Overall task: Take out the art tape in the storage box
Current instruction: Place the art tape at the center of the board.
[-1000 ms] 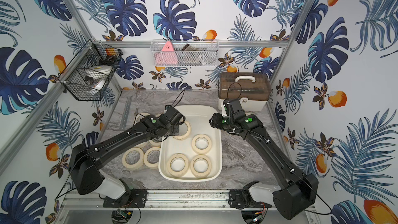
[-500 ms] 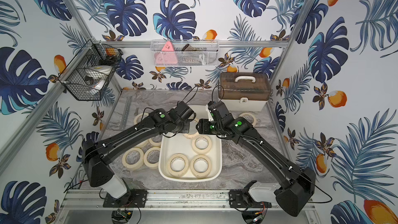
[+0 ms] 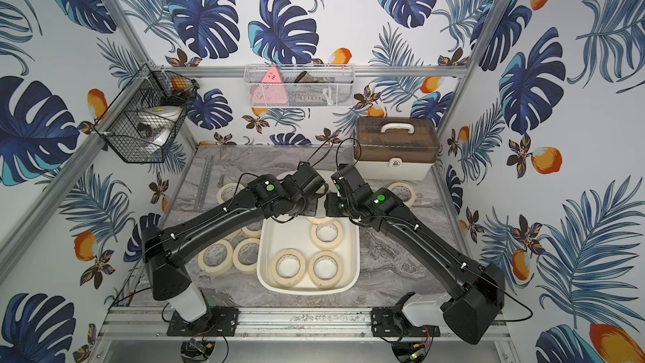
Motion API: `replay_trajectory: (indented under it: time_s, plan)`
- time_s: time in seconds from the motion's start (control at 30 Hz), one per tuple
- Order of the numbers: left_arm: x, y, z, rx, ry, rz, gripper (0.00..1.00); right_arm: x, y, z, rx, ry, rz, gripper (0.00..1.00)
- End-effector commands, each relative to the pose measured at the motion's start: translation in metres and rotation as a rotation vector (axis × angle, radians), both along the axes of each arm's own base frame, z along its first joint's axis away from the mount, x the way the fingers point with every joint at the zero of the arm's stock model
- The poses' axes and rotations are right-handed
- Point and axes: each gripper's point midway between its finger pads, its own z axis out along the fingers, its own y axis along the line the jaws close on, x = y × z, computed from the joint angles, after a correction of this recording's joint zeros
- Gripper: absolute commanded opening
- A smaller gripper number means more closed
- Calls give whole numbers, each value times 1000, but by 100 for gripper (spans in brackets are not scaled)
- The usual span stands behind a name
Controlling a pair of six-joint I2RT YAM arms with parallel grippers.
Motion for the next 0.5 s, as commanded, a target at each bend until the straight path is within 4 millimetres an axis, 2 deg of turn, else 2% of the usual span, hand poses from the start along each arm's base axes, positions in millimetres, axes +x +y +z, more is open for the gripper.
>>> replay_trajectory:
  time_s: [0.0, 0.17, 0.4, 0.47]
  plan:
    - [2, -2, 2, 1, -6, 4, 10, 2, -7, 2, -43, -18, -15, 51]
    - [1, -2, 0, 1, -1, 4, 10, 3, -11, 3, -56, -28, -24, 46]
    - [0, -3, 4, -17, -6, 1, 12, 4, -11, -4, -76, -16, -20, 24]
    - [-1, -4, 6, -26, -5, -5, 17, 4, -11, -3, -73, -19, -21, 12]
